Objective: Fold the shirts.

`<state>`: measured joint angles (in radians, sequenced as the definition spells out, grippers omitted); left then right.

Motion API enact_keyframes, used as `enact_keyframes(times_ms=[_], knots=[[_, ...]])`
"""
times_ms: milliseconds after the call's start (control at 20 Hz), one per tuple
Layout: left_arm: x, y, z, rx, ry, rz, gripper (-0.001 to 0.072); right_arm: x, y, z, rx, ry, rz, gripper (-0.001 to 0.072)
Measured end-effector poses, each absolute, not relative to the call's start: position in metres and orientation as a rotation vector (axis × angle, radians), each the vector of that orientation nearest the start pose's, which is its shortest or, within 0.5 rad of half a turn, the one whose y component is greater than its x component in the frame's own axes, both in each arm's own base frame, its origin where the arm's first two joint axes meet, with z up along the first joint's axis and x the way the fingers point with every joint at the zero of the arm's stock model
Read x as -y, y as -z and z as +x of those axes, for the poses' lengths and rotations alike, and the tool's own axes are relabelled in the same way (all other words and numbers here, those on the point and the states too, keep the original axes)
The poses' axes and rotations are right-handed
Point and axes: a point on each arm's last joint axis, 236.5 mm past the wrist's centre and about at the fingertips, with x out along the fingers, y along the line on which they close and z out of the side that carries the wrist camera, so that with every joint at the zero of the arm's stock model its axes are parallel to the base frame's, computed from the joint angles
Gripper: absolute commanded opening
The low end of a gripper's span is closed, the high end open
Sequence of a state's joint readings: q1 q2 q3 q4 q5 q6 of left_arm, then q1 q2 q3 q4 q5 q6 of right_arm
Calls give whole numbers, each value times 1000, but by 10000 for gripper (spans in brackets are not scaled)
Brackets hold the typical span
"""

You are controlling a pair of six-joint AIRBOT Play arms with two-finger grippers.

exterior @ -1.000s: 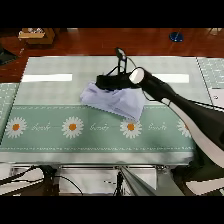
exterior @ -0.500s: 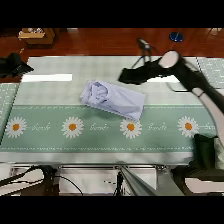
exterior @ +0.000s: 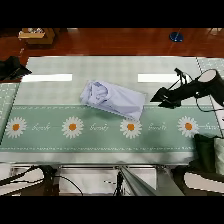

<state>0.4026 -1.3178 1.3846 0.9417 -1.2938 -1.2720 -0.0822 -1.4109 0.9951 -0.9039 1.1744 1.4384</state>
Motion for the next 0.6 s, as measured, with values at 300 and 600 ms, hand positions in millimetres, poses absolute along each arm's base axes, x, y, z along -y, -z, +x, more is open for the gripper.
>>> enact_keyframes(times_ms=[300, 600], knots=[[-34, -108, 422, -1011, 228, -469, 22, -166, 87, 345, -1431, -347, 761, 573], [-34, -108, 422, -1011, 228, -469, 22, -219, 86, 355, -1364, -426, 825, 20]])
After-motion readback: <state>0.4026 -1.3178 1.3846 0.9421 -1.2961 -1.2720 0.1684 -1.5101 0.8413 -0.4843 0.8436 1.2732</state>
